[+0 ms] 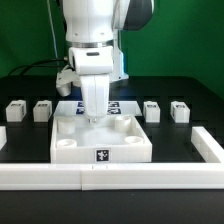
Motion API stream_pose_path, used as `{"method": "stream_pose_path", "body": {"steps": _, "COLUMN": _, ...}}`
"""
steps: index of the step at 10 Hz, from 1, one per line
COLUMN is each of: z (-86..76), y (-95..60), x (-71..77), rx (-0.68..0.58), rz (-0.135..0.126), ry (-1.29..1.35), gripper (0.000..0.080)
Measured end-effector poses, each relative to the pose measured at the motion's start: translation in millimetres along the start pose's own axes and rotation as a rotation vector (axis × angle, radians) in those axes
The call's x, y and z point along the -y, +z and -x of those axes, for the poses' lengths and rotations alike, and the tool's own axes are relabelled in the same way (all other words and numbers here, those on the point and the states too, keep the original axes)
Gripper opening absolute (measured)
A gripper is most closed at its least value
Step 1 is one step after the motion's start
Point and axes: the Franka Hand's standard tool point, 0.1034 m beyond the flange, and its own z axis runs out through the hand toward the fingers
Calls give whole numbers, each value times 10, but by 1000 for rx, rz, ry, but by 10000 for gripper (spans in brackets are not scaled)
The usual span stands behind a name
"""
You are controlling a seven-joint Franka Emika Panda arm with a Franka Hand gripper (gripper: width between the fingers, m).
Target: Assemble square table
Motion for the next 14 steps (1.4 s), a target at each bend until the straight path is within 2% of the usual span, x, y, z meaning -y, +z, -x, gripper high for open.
{"method": "stream_pose_path", "body": {"steps": 4, "z": -4, "y": 0, "x": -1, "rx": 0, "rz": 0, "ry": 3, "gripper": 58}}
{"method": "stream_pose_path", "body": {"steps": 5, "z": -81, "y": -1, "x": -29, "rx": -3, "rz": 2, "ry": 43, "gripper": 58}}
{"method": "stream_pose_path", "body": {"steps": 6, "z": -332, "y": 8, "x": -152, "rx": -12, "rz": 11, "ry": 90, "gripper": 58}}
{"method": "stream_pose_path", "body": {"steps": 7, "z": -463, "y": 10, "x": -230, "rx": -18, "rz": 18, "ry": 116, "gripper": 58}}
{"method": "stream_pose_path", "body": {"steps": 8, "z": -621, "y": 7, "x": -353, "rx": -25, "rz": 29, "ry": 141, "gripper": 58}}
{"method": "stream_pose_path", "body": {"steps": 9, "z": -861, "y": 0, "x": -594, "rx": -39, "rz": 44, "ry": 165, "gripper": 58}}
{"method": "stream_pose_path", "body": {"steps": 10, "z": -977, "y": 4, "x": -651, "rx": -40, "rz": 41, "ry": 128, "gripper": 58}}
{"method": "stream_pose_path", "body": {"steps": 13, "z": -998, "y": 5, "x": -657, "rx": -22, "rz": 17, "ry": 109, "gripper": 59}}
{"method": "stream_pose_path", "body": {"steps": 14, "z": -997, "y": 4, "x": -656, "rx": -21, "rz": 17, "ry": 107, "gripper": 59}}
